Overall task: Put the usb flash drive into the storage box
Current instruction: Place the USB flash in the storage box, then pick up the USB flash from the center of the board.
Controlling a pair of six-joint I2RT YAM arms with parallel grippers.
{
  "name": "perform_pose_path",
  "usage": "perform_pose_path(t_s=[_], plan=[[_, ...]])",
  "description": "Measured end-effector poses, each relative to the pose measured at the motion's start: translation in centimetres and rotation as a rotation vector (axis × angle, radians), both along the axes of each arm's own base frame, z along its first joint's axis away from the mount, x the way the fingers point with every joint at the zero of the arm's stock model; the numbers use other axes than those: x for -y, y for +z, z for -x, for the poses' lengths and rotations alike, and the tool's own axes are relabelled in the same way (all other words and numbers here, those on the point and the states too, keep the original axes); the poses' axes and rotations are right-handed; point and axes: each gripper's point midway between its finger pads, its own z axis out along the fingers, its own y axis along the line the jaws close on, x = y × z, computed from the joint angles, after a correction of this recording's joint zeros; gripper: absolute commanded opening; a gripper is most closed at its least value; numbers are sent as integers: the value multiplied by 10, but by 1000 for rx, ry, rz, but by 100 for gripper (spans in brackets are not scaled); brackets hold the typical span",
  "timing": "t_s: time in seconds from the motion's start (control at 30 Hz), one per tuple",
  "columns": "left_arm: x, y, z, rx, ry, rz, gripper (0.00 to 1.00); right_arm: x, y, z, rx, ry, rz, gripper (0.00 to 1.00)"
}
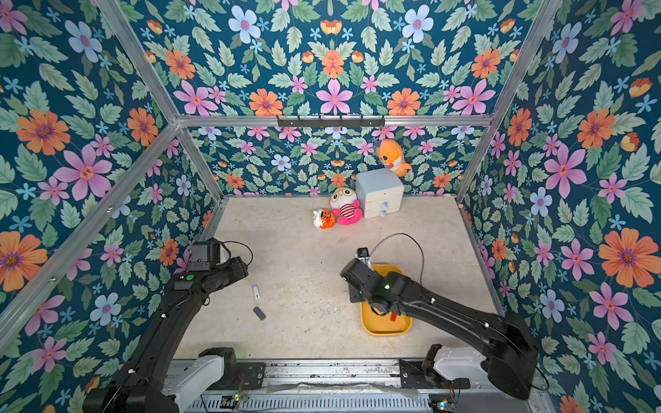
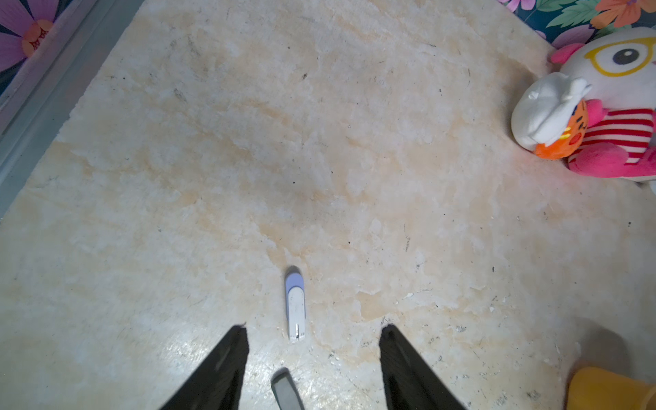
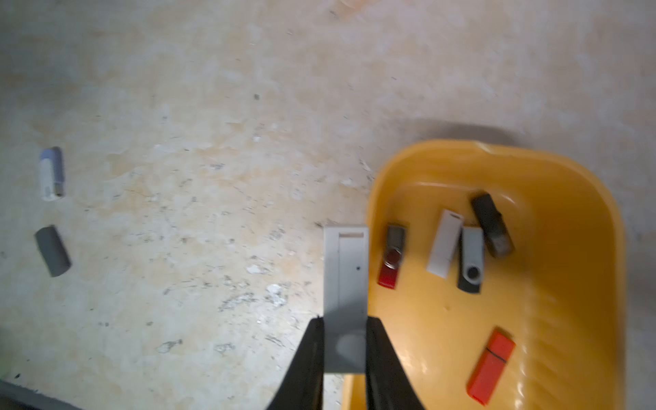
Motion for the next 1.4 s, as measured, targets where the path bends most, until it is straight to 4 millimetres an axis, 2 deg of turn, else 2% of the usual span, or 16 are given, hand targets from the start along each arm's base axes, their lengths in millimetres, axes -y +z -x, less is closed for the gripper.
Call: perform_pose_path(t_s=[0.13, 0.27, 0.43, 0.57, 0.63, 0.77, 0.87, 1.03, 1.17, 1.3, 1.4], plan=[[1, -7, -1, -26, -2, 2, 65, 50, -33, 18, -80, -130, -4, 16], [1, -10, -2, -39, -4, 3, 65, 76, -67, 36, -182, -211, 3, 16], [4, -14, -2, -54, -12, 8, 65, 74, -87, 47, -270, -210, 15, 19], [7, -18, -2, -69, -24, 13, 66, 67, -93, 46, -305, -209, 15, 27], [8, -20, -2, -78, -28, 14, 66, 64, -94, 44, -312, -207, 17, 34], [12, -25, -3, -99, -41, 18, 66, 59, -92, 40, -306, -192, 17, 52], [12, -28, -5, -117, -42, 18, 66, 55, -82, 35, -276, -177, -7, 57], [16, -39, -6, -156, -40, 43, 65, 51, -48, 24, -145, -130, -83, 60], [24, -64, 3, -216, -9, 76, 64, 54, -26, 16, -36, -110, -118, 60], [34, -87, 11, -277, 2, 66, 62, 60, -18, 13, 17, -104, -110, 60], [42, -97, 14, -300, -10, 26, 60, 65, -20, 13, 32, -98, -85, 60]])
